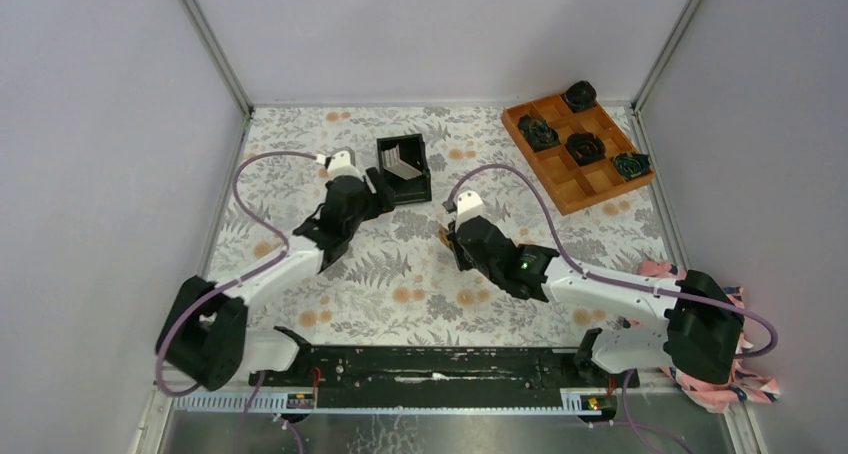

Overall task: Put the credit cards into the card holder
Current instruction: Pick up the card holder from the center of the board.

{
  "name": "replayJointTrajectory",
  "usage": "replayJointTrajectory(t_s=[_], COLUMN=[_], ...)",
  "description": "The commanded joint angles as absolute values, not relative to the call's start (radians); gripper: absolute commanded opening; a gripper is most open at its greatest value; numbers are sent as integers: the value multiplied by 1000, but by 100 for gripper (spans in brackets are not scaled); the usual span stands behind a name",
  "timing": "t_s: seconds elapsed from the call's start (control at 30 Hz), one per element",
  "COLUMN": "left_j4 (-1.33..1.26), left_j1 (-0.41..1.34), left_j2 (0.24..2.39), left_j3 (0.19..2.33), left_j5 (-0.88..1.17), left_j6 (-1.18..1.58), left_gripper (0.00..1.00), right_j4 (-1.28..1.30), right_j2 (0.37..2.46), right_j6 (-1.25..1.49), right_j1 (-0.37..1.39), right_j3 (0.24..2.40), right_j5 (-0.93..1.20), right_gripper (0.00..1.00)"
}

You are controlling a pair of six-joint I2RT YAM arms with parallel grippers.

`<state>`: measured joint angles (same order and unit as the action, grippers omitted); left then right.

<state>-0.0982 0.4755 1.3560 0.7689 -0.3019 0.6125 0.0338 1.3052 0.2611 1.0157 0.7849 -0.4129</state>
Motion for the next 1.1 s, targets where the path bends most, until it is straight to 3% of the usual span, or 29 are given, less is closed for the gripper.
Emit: replayJointTrajectory(t_s=[0.0,0.2,0.53,0.7,0.87,1.07], left_j4=[-373,-570,-800,-647,-382,-266], left_j1=[523,573,644,650,654,656], left_j2=[1196,1069,953,872,860,853], left_j3=[568,374,181,208,290,305], left_j5=[-121,59,114,55,-4,-57], left_j6=[620,674,790,927,1096,1264], left_gripper=[76,76,77,77,77,79], right_j4=[34,-46,-296,-196,-214,-256], right_j2=[1193,1122,997,1007,986,957], right_j6=[282,403,563,373,208,56], right_j1=[1022,979,854,854,853,861], right_j3=[846,828,698,722,676,612], right_j5=[-314,-123,68,40,0,-2], right_gripper=[0,0,0,0,0,0])
